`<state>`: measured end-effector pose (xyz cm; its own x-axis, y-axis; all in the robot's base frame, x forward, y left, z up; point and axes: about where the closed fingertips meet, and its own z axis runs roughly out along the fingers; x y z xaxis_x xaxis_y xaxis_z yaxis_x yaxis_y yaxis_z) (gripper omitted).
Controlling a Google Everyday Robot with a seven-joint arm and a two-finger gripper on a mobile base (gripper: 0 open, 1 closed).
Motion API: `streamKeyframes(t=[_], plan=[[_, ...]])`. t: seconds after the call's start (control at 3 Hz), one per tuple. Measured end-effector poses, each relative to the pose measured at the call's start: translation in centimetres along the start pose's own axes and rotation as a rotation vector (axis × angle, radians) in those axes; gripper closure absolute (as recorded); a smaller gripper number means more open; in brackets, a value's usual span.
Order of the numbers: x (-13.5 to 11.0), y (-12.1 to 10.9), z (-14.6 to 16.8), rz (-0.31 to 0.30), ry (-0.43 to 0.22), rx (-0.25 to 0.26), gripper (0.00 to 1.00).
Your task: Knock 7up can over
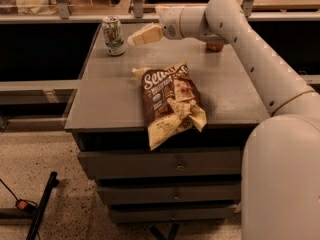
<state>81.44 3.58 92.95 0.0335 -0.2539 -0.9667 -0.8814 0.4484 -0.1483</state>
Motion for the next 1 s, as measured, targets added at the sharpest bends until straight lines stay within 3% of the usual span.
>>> streamKeyframes(t=[0.67, 1.0], plan=[[0.0, 1.4, 3.9, -0.02, -0.009, -0.076, 0.0], [0.0, 1.4, 3.9, -0.02, -0.009, -0.076, 0.0]])
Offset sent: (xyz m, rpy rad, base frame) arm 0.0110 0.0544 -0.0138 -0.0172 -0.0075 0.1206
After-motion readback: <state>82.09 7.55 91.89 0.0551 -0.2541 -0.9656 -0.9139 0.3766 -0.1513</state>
